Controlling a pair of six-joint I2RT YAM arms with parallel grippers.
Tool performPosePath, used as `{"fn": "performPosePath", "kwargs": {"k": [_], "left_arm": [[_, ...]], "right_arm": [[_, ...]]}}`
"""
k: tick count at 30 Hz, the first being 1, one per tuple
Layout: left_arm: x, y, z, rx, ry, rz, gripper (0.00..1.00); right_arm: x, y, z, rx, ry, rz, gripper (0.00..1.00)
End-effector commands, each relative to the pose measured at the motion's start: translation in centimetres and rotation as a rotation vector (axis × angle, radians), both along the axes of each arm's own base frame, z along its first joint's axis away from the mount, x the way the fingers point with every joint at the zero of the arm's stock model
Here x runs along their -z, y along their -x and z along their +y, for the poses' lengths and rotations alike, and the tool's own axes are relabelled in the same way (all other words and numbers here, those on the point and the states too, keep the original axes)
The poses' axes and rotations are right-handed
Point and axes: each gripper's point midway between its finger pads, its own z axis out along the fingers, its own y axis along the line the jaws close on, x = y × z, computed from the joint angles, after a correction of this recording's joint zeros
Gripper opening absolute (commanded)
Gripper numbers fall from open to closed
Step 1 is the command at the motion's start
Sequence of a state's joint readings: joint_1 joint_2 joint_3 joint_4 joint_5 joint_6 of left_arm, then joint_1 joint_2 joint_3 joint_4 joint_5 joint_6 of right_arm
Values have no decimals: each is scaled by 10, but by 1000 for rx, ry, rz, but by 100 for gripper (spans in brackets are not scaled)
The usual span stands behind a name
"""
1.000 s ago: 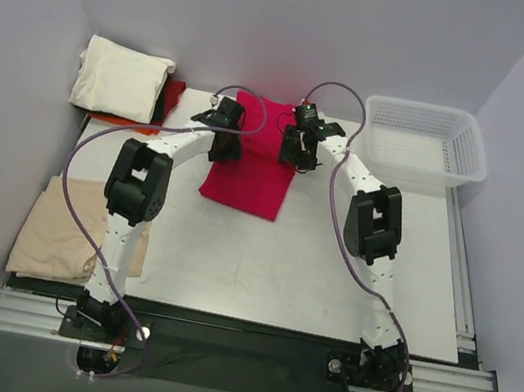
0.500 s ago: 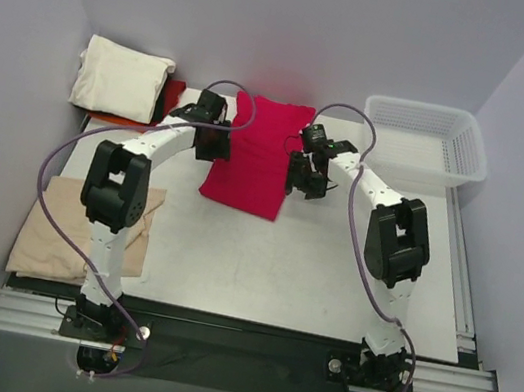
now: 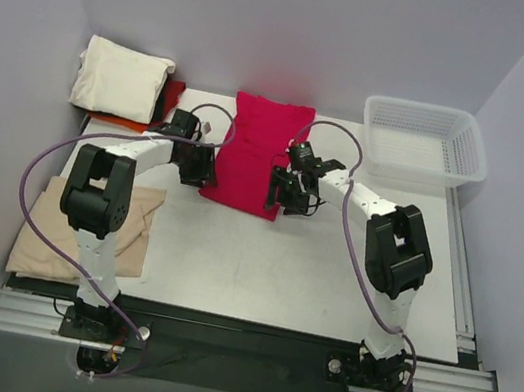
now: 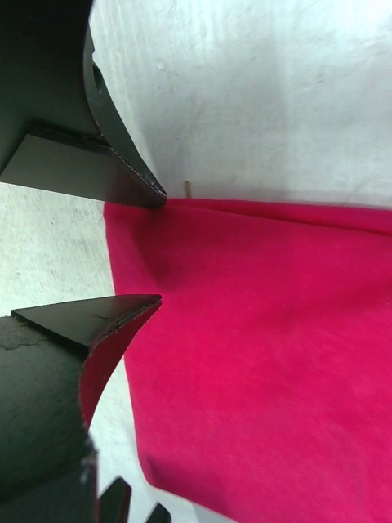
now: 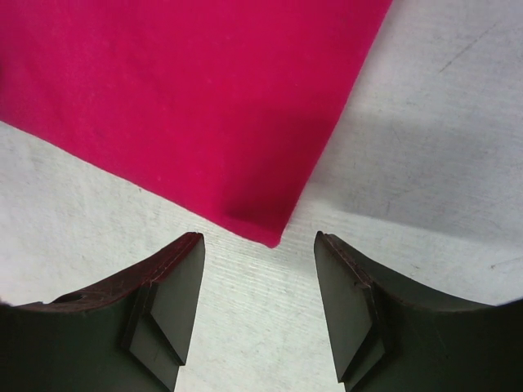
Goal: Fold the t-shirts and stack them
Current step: Grab one side of the 2/3 rectangular tshirt with both arms
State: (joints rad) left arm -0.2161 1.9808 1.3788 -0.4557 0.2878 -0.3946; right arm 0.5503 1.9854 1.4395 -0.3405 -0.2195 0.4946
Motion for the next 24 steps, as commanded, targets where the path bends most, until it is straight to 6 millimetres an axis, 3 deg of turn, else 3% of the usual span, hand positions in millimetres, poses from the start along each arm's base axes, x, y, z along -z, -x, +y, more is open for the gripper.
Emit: {"fn": "performPosePath", "kwargs": {"k": [1,12,24], "left_arm": [[-10,0,-1,18,20,-53,57],[5,27,14,-15,0,12,57],[17,24,11,-31,49,14,47]], "right_arm": [[-15,-7,9,4,-60,-32,57],[6,0,6,17,-48,0,56],[29,10,8,16,-56,39,54]]}}
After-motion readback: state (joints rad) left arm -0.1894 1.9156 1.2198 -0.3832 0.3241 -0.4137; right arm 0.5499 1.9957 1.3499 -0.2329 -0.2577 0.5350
